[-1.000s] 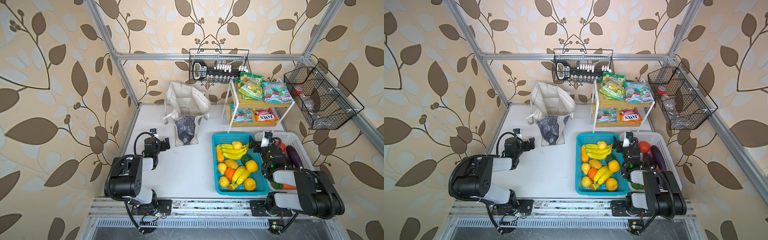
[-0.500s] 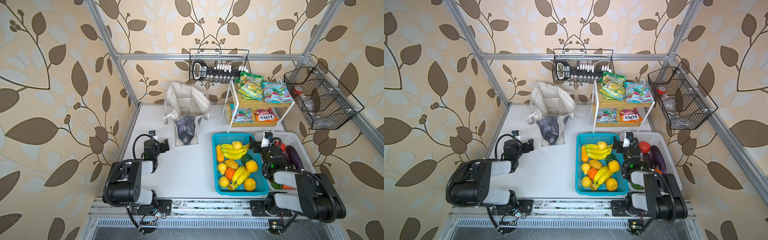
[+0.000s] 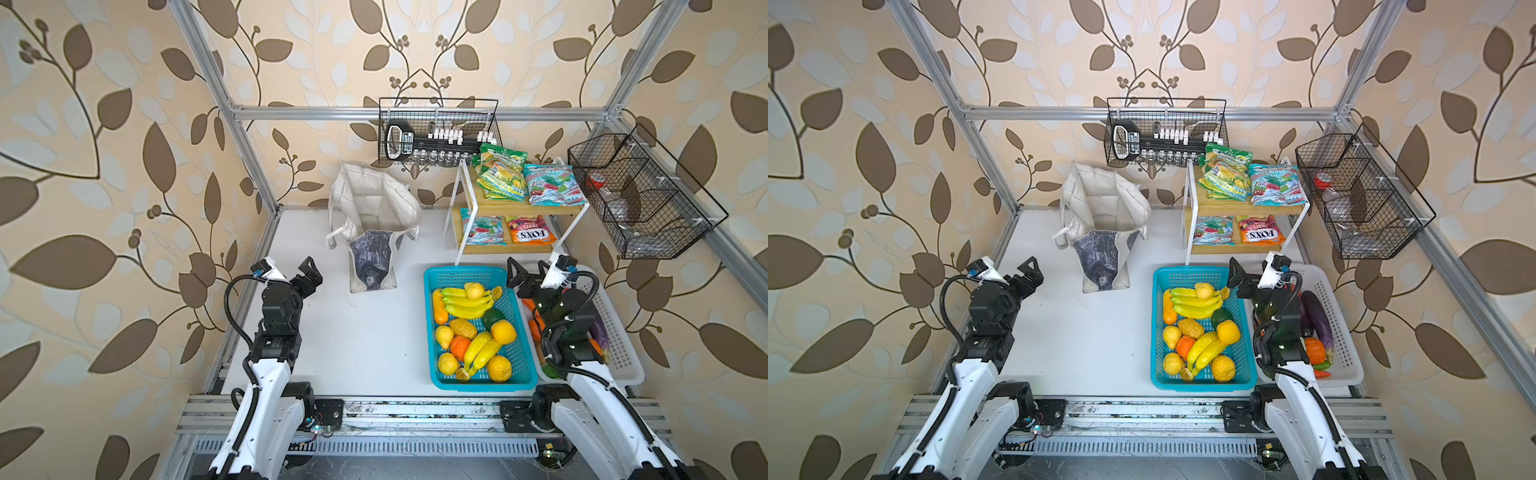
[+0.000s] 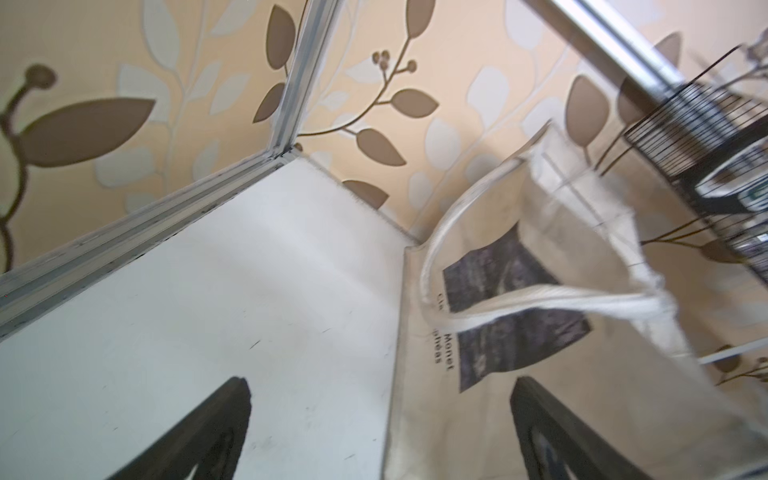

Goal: Place the food into the grocery bag and tie it
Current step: 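Reach the left gripper to the tote bag while the right moves over the basket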

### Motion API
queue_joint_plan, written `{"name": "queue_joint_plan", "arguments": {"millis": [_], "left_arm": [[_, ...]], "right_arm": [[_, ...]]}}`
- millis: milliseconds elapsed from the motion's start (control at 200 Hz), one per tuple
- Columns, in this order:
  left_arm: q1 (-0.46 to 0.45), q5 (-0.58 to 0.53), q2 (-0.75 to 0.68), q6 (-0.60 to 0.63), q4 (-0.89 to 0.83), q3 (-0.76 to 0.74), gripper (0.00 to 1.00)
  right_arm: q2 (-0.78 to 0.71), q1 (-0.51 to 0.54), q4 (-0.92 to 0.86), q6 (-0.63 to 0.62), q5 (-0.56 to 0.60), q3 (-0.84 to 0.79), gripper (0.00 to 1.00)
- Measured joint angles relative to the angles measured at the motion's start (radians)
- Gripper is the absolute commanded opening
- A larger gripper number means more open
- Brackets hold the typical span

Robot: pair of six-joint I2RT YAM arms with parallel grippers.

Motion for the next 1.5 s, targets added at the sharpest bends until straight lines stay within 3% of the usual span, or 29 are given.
{"name": "queue_joint_plan", "arguments": {"millis": [225,440,650,805,925,1165,1265,1355,1500], "left_arm": [[-0.003,0.156,0.109,-0.038,-0.241,0.325,0.99],[-0.044,0.237,0.284,-0.001,-0.397,0.528,0.99],[-0.108,0.244,0.514,0.089,-0.557,0.786,0.99],[-0.193,0.163,0.703,0.166,-0.663,0.970,0.97],[-0.213,0.107,0.853,0.211,-0.747,1.107,0.87],[-0.217,0.099,1.022,0.254,-0.833,1.203,0.47],[-0.224,0.097,1.025,0.257,-0.855,1.207,0.19],[-0.229,0.097,1.025,0.252,-0.867,1.222,0.00],[-0.236,0.096,1.022,0.259,-0.882,1.225,0.00]], "right_arm": [[-0.032,0.132,-0.208,0.000,-0.035,0.160,1.00],[0.005,0.280,-0.337,-0.026,-0.012,0.304,1.00],[0.093,0.426,-0.410,-0.045,0.019,0.413,0.99],[0.190,0.537,-0.460,-0.067,0.067,0.486,0.99],[0.222,0.573,-0.477,-0.075,0.090,0.498,0.99],[0.226,0.576,-0.504,-0.086,0.121,0.498,0.98],[0.227,0.576,-0.505,-0.087,0.125,0.498,0.98],[0.232,0.576,-0.505,-0.086,0.124,0.498,0.98],[0.246,0.576,-0.503,-0.084,0.120,0.498,0.97]]}}
